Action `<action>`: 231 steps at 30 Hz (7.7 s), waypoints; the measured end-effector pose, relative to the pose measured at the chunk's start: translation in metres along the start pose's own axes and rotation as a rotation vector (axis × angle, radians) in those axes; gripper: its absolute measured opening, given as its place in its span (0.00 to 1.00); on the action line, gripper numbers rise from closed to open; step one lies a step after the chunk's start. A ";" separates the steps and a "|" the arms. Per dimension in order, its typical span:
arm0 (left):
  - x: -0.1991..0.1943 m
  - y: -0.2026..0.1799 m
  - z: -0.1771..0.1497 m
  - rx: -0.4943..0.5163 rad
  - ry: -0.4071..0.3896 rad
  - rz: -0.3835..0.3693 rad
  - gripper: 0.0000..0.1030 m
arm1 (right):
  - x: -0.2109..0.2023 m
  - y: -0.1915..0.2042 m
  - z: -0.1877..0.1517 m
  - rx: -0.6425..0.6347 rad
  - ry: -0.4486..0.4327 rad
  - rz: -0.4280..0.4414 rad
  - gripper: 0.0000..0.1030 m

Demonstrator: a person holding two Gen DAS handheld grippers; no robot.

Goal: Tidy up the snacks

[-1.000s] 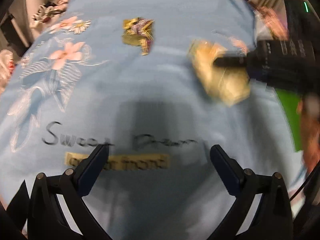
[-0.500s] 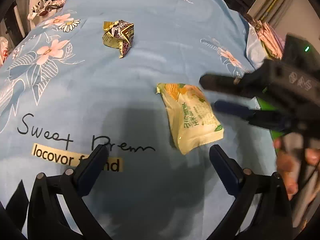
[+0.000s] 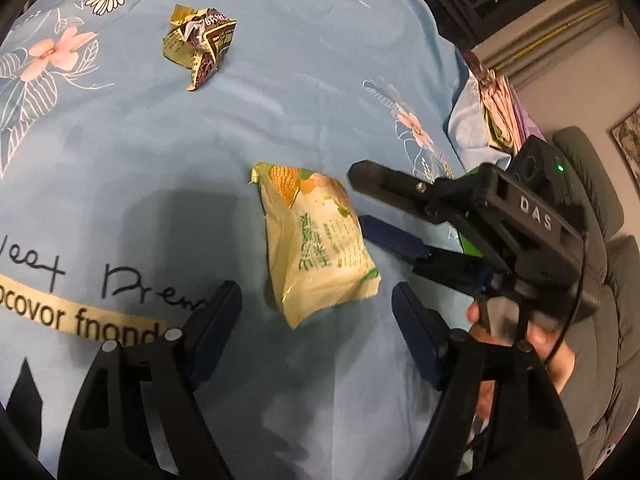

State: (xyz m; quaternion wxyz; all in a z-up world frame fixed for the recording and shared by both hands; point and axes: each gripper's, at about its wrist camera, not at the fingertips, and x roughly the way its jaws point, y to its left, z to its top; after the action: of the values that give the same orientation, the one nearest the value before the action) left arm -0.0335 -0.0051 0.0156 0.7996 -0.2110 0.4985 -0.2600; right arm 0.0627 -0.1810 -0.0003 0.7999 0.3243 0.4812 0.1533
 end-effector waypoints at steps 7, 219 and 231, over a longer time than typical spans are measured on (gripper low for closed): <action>0.000 -0.002 0.000 0.001 -0.029 0.065 0.41 | 0.009 0.013 -0.004 -0.075 0.001 -0.053 0.45; 0.022 0.008 0.049 -0.061 0.012 -0.155 0.75 | -0.018 -0.007 -0.010 -0.036 0.015 -0.139 0.63; 0.030 0.009 0.049 -0.068 0.027 -0.111 0.24 | -0.018 0.009 -0.018 -0.163 -0.022 -0.215 0.25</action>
State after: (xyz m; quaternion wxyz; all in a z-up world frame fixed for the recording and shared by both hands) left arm 0.0242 -0.0128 0.0102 0.7694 -0.2620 0.5054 -0.2898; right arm 0.0391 -0.1774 0.0121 0.8406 0.2063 0.4903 0.1017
